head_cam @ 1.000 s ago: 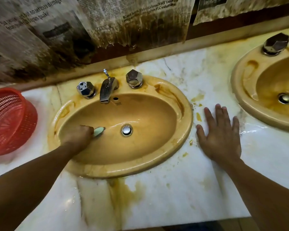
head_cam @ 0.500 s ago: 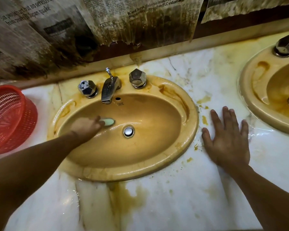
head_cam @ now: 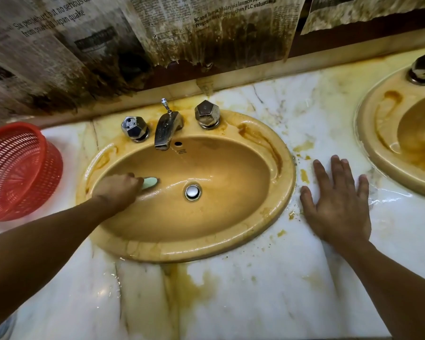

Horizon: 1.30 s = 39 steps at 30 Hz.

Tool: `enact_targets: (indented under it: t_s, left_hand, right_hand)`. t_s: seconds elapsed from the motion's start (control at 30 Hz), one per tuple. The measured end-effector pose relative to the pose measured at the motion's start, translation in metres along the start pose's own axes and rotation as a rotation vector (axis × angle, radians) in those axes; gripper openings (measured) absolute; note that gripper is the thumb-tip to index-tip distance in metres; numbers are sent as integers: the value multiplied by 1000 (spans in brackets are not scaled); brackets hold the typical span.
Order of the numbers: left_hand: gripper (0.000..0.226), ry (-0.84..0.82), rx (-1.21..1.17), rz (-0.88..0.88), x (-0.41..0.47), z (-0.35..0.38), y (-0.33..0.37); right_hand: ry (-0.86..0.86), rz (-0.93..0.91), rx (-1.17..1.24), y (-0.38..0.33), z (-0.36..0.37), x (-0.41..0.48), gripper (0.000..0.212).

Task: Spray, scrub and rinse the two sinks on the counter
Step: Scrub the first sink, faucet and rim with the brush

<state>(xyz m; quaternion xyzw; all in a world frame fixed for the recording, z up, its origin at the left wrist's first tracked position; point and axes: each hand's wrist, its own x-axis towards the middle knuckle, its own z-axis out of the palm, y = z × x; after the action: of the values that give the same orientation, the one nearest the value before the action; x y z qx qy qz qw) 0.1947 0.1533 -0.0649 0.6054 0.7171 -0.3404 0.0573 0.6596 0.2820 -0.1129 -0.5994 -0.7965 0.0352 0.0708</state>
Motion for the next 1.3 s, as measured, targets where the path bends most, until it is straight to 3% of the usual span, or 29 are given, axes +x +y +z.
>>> enact_targets:
  t_s: [0.07,0.2,0.27,0.4,0.47,0.6,0.67,0.77,0.83,0.93,0.97,1.1,1.2,1.3]
  left_hand:
    - [20,-8,-22,-86,-7,2,3]
    - [16,-378,-428,-20,-21,3,29]
    - [18,-435,-327,-29,-21,-13,19]
    - [34,-270,71,-263,-27,-39,-9]
    - [26,-379,32,-273,-30,-44,-5]
    - [26,-702,-311,-313,-30,-51,3]
    - [28,-655,-270,-330,-36,-53,-1]
    - [33,-445,-47,-295,-53,-42,4]
    - [30,-485,-215,-239,-53,-47,19]
    - [16,-695,-637,-206,-44,-69,33]
    - [15,-728,-664,-216,-44,-72,32]
    - [18,-618,-389,-304,-48,-63,17]
    - [24,-757,-740,-293,-42,-62,19]
    - [28,-635,-645,-251,-34,-49,37]
  right_hand:
    - [4,-1,2,0,0,1,72]
    - [14,-12,4,0,-1,1,72]
    - [17,-14,9,1,-1,1,72]
    - [30,-28,21,2,0,1,72]
    - [21,-24,27,3,1,0,72]
    - [13,-30,36,4,2,0,72]
    - [21,-28,39,5,2,0,72]
    - [19,-29,45,5,4,1,72]
    - [28,-26,47,5,4,0,72]
    - [23,-26,43,4,3,0,71]
    - [21,-25,49,4,2,1,71]
    - [30,-27,51,4,1,0,71]
    - [23,-31,54,4,0,0,71]
    - [12,-29,49,4,0,0,72]
